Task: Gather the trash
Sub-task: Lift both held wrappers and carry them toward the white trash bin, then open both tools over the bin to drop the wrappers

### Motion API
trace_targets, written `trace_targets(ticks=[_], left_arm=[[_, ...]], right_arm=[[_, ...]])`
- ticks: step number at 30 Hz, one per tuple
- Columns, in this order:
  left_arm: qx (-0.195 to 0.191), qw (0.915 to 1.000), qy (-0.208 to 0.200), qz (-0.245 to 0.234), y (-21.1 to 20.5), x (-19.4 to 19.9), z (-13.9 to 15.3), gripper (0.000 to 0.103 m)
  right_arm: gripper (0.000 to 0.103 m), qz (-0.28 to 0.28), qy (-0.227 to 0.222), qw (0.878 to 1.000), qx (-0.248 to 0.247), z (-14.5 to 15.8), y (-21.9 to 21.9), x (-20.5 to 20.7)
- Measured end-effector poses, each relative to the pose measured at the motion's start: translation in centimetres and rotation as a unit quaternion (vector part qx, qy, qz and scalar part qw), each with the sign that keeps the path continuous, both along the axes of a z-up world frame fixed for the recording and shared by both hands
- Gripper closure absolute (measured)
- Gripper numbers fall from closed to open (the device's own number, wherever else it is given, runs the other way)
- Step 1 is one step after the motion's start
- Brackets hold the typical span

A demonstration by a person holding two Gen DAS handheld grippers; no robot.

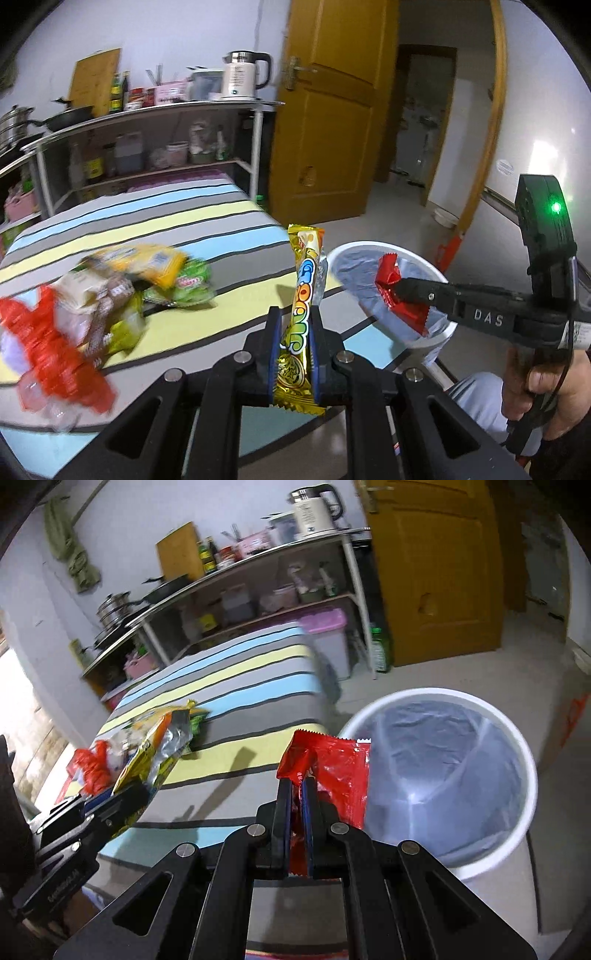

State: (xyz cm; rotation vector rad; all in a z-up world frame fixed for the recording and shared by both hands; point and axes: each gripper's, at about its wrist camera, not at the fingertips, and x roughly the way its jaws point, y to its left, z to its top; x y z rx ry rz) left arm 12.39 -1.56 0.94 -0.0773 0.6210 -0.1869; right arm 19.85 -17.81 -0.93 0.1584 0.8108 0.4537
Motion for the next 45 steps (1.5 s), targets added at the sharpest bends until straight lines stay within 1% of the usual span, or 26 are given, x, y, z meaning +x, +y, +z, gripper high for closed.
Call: trace_targets(ticks=[7, 11, 20, 23, 24, 26, 28, 29, 35, 41, 43, 45], left_arm=[[-0.006, 0.999, 0.014, -0.042, -4.3, 4.0, -0.1, 0.089], [-0.013, 0.9977, 0.029, -0.06, -6.0, 6.1, -0.7, 0.089], [-0.028, 0.9934, 0.069, -0.088, -8.9, 10.0, -2.4, 0.088], [-0.031, 0.9921, 0.077, -0.094, -9.4, 10.6, -2.8, 0.086], [-0.031, 0.9919, 0.078, -0.096, -9.6, 10.7, -2.9, 0.081], [-0.034, 0.9916, 0.078, -0.097, -9.7, 10.7, -3.0, 0.076], [-0.038, 0.9912, 0.079, -0.099, -9.5, 10.7, -2.9, 0.076], [-0.039, 0.9912, 0.079, -0.098, -9.4, 10.7, -2.9, 0.075], [-0.051, 0.9926, 0.064, -0.09, -8.3, 9.9, -2.2, 0.075], [-0.057, 0.995, 0.047, -0.067, -6.0, 7.7, -1.2, 0.074], [-0.056, 0.996, 0.039, -0.057, -5.3, 6.8, -0.9, 0.07], [-0.059, 0.9969, 0.029, -0.044, -4.3, 5.7, -0.5, 0.059]], right_arm=[[0.097, -0.043, 0.013, 0.999, 0.002, -1.1, -4.3, 1.4], [0.097, -0.06, 0.028, 0.998, 0.005, -2.1, -6.3, 2.3], [0.096, -0.089, 0.064, 0.994, 0.01, -4.8, -8.8, 4.3], [0.096, -0.097, 0.071, 0.993, 0.016, -5.4, -9.5, 4.7], [0.094, -0.098, 0.072, 0.992, 0.018, -5.6, -9.6, 4.6], [0.088, -0.099, 0.07, 0.992, 0.02, -5.6, -9.9, 4.5], [0.076, -0.099, 0.067, 0.993, 0.025, -5.5, -10.1, 4.3], [0.074, -0.099, 0.064, 0.993, 0.027, -5.4, -10.2, 4.2], [0.074, -0.094, 0.045, 0.994, 0.032, -4.1, -10.0, 3.3], [0.074, -0.082, 0.013, 0.996, 0.038, -1.8, -8.7, 1.8], [0.073, -0.076, 0.0, 0.996, 0.039, -1.1, -8.1, 1.1], [0.073, -0.066, -0.008, 0.997, 0.038, -0.4, -7.3, 0.4]])
